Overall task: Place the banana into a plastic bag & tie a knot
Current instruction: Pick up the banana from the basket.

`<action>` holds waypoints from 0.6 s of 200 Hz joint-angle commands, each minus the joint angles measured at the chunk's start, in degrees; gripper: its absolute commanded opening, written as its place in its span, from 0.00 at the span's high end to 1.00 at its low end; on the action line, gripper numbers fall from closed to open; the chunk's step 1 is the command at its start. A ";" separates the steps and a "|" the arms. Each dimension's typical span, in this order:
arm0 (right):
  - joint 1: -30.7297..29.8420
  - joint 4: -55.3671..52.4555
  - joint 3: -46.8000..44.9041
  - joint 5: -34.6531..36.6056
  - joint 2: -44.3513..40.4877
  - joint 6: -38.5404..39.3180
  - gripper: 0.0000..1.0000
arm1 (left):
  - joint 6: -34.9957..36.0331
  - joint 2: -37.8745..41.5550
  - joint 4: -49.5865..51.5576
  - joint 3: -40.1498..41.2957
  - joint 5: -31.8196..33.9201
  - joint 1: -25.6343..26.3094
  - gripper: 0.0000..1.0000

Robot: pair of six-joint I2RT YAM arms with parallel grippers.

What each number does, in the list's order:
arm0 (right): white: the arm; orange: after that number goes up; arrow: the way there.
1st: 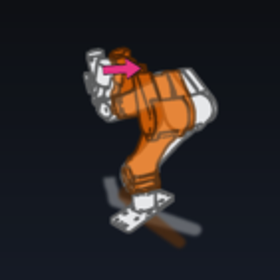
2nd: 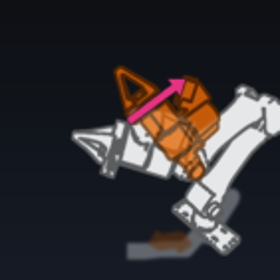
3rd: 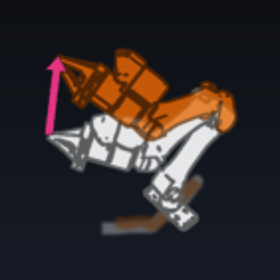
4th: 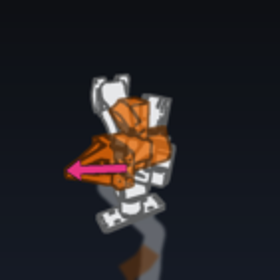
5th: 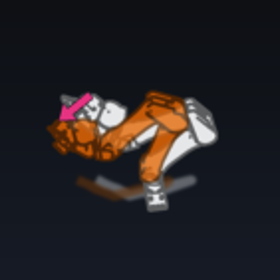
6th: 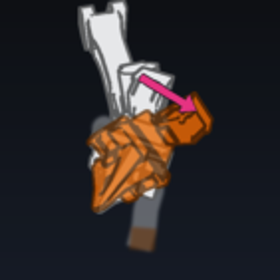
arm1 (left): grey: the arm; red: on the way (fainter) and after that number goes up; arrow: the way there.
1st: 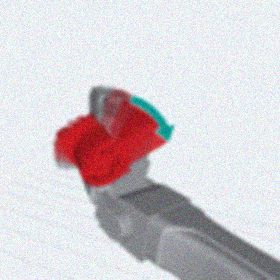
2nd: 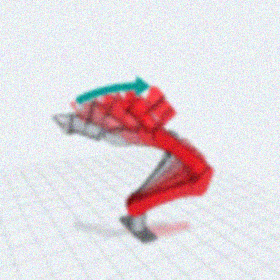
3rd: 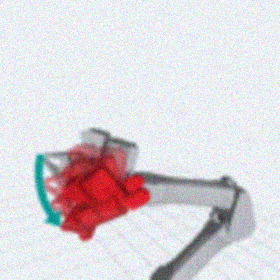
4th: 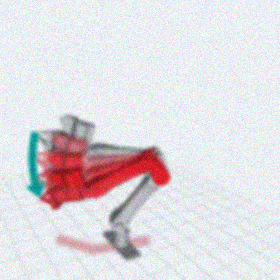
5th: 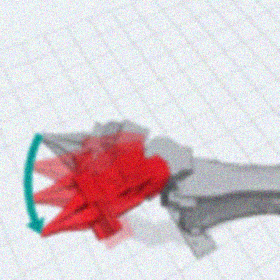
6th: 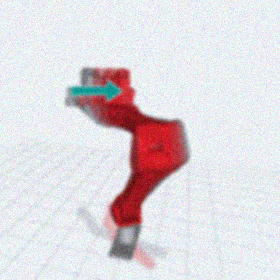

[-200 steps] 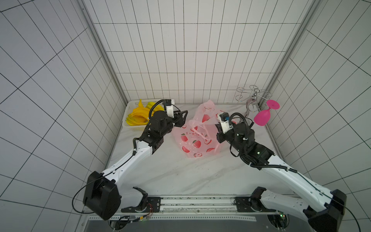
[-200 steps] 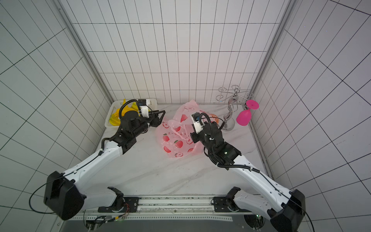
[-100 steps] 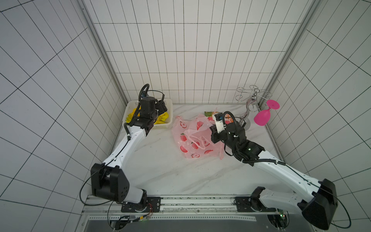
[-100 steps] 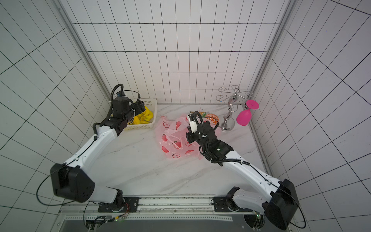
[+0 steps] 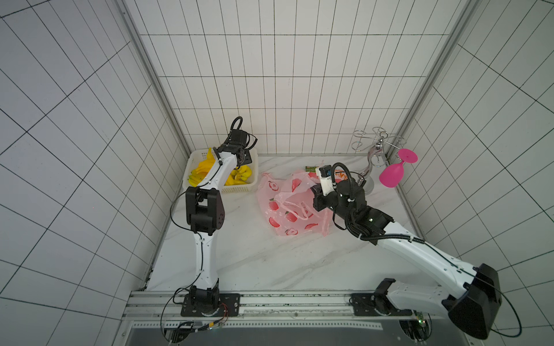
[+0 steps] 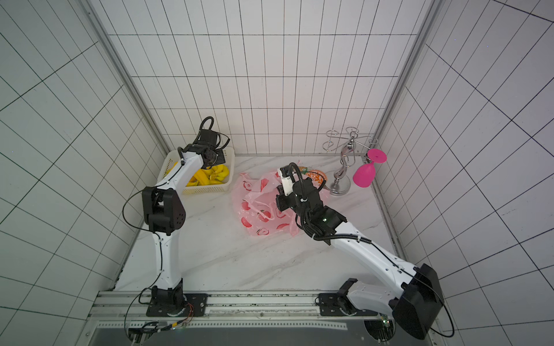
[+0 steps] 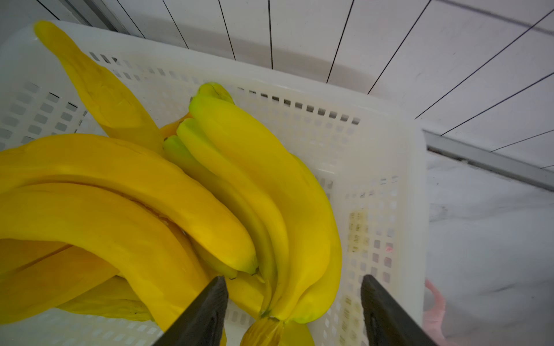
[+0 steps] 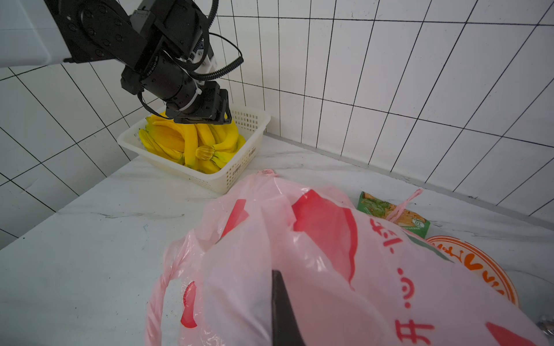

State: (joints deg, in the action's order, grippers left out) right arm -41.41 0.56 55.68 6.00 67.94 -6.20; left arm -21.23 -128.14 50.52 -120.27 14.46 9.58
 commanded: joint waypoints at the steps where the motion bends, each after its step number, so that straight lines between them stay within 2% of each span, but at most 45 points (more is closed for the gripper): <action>1: -0.26 1.59 3.16 -0.48 -0.09 -0.88 1.00 | 3.31 -2.04 4.47 -1.57 3.00 0.48 0.30; 47: -0.32 2.75 1.32 -2.11 0.06 -2.41 1.00 | 5.71 -4.69 0.65 -2.21 2.41 1.28 0.28; 73: -0.38 2.76 0.95 -2.22 0.01 -2.68 1.00 | 6.53 -8.02 1.53 -5.81 3.44 2.12 0.28; 120: -0.40 2.74 0.41 -2.83 -0.63 -3.25 1.00 | 9.26 -12.30 0.81 -9.05 8.66 3.38 0.42</action>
State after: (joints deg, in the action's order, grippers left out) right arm -41.41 1.63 55.66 3.95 67.94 -8.32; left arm -13.93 -137.82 51.86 -127.50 19.35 12.40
